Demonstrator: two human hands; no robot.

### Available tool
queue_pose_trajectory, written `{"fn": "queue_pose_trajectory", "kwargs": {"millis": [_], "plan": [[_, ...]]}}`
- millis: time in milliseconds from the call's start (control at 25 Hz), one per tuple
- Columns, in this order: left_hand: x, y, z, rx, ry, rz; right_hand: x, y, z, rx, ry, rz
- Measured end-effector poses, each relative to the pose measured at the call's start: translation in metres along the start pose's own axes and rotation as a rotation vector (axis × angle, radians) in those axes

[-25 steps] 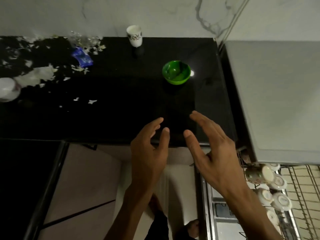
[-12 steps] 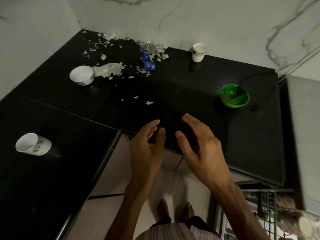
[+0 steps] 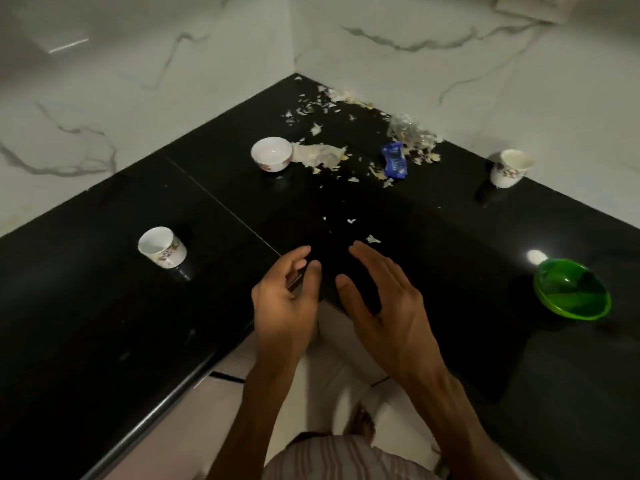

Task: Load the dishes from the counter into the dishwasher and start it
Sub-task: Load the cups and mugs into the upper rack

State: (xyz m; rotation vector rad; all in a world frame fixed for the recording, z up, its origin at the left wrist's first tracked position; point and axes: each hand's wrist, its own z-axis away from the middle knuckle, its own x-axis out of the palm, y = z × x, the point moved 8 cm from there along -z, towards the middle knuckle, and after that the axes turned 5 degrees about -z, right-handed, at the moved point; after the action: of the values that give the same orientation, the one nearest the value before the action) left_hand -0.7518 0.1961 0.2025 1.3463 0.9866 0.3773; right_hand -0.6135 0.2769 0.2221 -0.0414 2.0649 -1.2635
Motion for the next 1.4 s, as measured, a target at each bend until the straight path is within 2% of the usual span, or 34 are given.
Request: {"fn": "queue_pose_trajectory", "kwargs": {"millis": [400,880,1000,1240,1400], "plan": [[-0.068,-0.050,-0.027,-0.100,0.217,-0.057,0.085,-0.023,-0.038,-0.008,-0.247,-0.089],[-0.160,-0.163,-0.097,-0.112,0.401,-0.157,0.261,-0.051,-0.100,0.041,-0.421,-0.109],[-0.173,-0.191,-0.113,-0.198,0.380,-0.198,0.297,-0.051,-0.113,0.073,-0.453,-0.132],[-0.176,-0.219,-0.149,-0.293,0.190,-0.145,0.351,-0.042,-0.131,0.196,-0.575,-0.146],[-0.176,-0.220,-0.157,-0.254,0.205,-0.117,0.365,-0.046,-0.132,0.218,-0.637,-0.154]]}}
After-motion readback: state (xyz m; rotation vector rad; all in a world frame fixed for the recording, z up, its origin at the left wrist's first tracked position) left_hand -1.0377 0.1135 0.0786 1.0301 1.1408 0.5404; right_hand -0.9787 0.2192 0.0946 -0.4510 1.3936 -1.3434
